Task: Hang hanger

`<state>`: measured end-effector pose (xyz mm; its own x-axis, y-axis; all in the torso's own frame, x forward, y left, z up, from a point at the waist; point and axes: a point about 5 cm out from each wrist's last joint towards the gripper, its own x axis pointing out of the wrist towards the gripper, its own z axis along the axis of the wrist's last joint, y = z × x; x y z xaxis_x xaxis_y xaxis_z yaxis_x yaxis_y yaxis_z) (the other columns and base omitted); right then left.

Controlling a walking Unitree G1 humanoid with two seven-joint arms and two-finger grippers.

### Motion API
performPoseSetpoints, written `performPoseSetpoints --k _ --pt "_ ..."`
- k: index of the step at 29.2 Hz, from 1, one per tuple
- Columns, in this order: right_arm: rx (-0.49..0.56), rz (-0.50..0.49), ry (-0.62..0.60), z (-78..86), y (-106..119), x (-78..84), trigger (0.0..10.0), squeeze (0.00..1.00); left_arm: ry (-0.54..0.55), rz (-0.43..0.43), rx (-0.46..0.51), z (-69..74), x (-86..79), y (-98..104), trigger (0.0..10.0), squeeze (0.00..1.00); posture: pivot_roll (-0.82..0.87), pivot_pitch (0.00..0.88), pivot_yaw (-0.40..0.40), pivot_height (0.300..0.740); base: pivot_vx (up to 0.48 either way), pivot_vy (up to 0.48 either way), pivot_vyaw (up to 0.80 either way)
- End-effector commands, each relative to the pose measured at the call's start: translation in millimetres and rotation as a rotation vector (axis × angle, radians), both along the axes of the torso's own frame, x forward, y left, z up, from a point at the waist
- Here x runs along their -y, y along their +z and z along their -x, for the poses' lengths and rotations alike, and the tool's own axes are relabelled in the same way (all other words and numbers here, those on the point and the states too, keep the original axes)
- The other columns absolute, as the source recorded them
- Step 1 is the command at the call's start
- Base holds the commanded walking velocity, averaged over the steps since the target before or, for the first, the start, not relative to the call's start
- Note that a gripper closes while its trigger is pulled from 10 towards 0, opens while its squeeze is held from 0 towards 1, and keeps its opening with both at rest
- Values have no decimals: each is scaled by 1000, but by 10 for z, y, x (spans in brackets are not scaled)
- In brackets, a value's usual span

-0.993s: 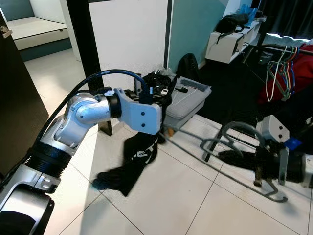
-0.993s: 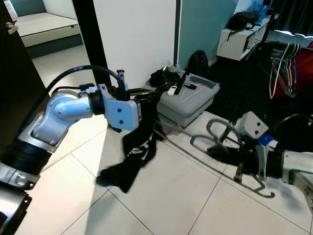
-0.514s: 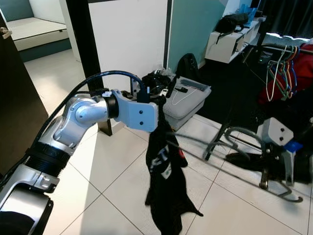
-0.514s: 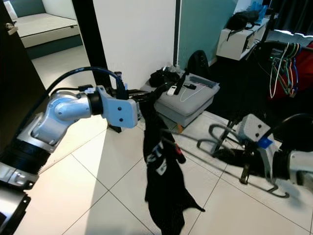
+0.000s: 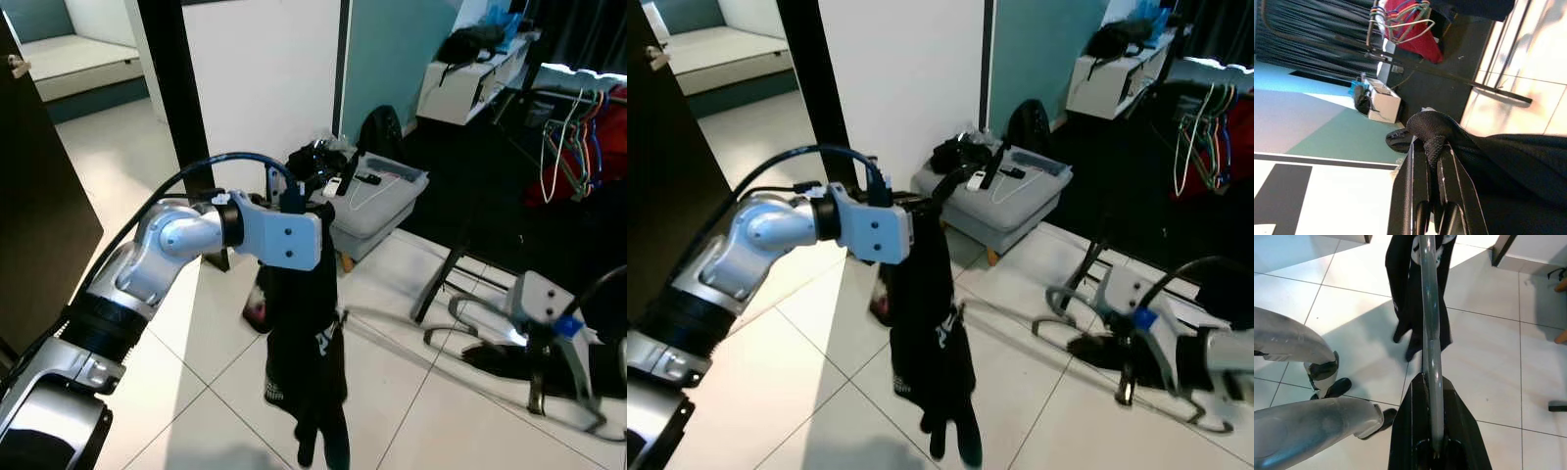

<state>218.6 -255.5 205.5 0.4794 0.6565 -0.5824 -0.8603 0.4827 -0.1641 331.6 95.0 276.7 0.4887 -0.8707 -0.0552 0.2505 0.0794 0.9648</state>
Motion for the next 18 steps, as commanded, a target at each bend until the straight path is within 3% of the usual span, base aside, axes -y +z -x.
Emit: performPoseSetpoints --k 1,3,9,14,17,18 --pt "-20 -3 26 40 9 -36 10000 0 52 -22 -36 -46 -52 -96 10000 0 -61 59 41 740 0 0 0" --pt "-38 -21 52 88 -8 -93 10000 0 118 -25 -78 -104 -101 -186 10000 0 -64 59 44 740 0 0 0" --pt "-22 -40 50 75 -11 -134 10000 0 141 -9 -100 -125 -111 -203 10000 0 -66 56 44 740 0 0 0" --pt "46 -45 30 2 27 -152 10000 0 110 15 -96 -96 -68 -154 10000 0 -62 54 43 740 0 0 0" --pt "161 -43 -75 -194 93 -100 10000 0 9 40 -90 20 -1 -93 10000 0 -57 48 41 740 0 0 0" --pt "161 -43 -75 -194 93 -100 10000 0 9 40 -90 20 -1 -93 10000 0 -57 48 41 740 0 0 0"
